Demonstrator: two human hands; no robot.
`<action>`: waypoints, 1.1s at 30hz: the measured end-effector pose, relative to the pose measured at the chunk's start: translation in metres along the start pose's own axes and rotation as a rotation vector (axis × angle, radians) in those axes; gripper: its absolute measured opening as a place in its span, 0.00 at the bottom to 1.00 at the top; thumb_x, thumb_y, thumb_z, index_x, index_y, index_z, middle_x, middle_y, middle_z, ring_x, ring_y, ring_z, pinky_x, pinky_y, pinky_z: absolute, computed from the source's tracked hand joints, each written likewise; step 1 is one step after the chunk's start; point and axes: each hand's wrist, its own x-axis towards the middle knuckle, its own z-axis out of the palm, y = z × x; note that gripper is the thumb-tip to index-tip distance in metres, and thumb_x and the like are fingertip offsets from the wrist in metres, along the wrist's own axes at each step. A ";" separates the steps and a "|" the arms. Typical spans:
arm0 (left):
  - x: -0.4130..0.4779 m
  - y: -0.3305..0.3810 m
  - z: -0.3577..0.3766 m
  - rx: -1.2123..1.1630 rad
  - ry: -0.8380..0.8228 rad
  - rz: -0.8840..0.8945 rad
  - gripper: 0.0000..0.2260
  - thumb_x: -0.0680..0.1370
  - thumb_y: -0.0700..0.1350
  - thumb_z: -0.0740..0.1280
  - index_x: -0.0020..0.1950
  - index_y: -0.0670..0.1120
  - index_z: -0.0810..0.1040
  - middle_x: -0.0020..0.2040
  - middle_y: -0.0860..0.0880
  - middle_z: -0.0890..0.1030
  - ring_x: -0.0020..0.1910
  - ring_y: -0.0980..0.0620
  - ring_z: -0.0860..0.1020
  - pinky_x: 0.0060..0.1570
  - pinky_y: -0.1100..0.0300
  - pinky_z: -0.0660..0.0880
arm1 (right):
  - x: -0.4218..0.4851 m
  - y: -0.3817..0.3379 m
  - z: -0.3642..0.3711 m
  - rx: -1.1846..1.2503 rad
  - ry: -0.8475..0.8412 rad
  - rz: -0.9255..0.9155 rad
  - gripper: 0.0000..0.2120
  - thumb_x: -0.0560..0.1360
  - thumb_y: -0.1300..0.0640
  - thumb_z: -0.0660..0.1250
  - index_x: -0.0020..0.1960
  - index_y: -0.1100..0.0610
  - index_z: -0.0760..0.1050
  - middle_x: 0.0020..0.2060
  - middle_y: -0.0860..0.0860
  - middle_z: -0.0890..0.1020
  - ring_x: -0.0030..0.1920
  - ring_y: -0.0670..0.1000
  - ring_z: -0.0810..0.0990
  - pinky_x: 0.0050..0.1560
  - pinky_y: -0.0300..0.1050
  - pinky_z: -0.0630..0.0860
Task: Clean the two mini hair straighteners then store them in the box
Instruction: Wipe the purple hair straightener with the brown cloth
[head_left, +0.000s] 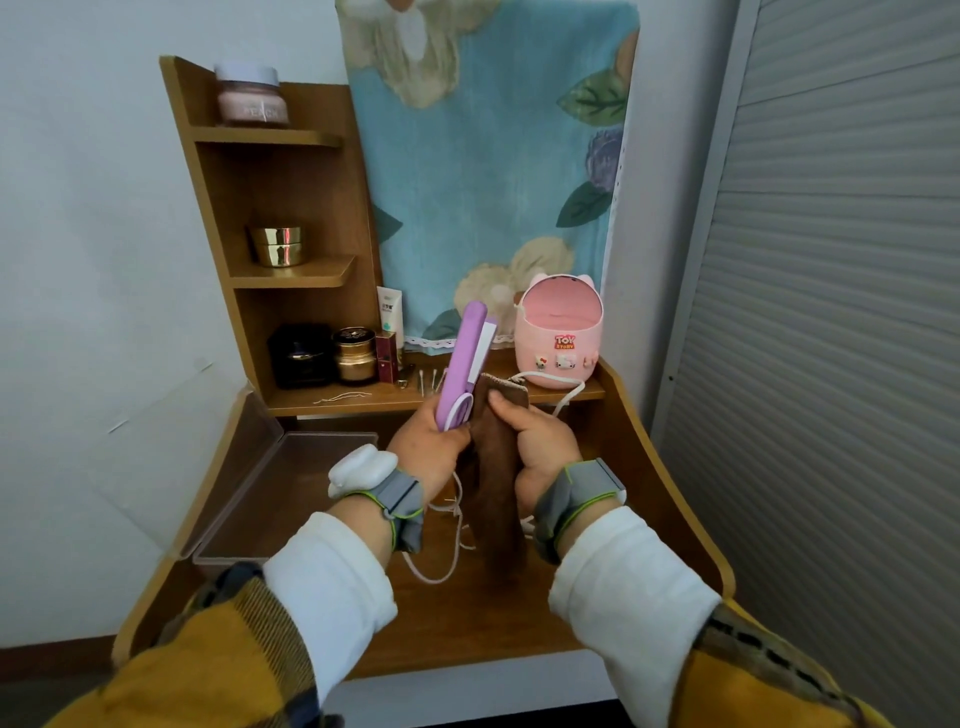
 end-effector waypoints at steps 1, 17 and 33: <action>0.000 0.000 0.000 -0.001 -0.002 -0.005 0.19 0.73 0.44 0.69 0.64 0.52 0.74 0.54 0.47 0.81 0.53 0.46 0.78 0.59 0.51 0.74 | 0.000 0.000 0.000 0.005 -0.003 0.009 0.13 0.72 0.63 0.70 0.55 0.65 0.78 0.49 0.65 0.82 0.43 0.60 0.81 0.54 0.60 0.77; 0.014 0.001 -0.007 0.002 0.176 0.047 0.19 0.75 0.44 0.69 0.65 0.46 0.71 0.49 0.50 0.75 0.44 0.54 0.80 0.41 0.66 0.72 | 0.006 -0.015 -0.012 0.035 0.205 0.032 0.06 0.72 0.59 0.71 0.47 0.61 0.78 0.38 0.58 0.82 0.37 0.56 0.81 0.36 0.49 0.81; 0.010 0.002 -0.005 0.185 0.019 0.039 0.16 0.75 0.43 0.68 0.63 0.48 0.73 0.49 0.48 0.78 0.49 0.47 0.77 0.47 0.60 0.69 | 0.004 -0.012 -0.007 0.032 0.065 0.041 0.07 0.71 0.65 0.69 0.49 0.62 0.79 0.36 0.59 0.82 0.32 0.56 0.81 0.36 0.50 0.81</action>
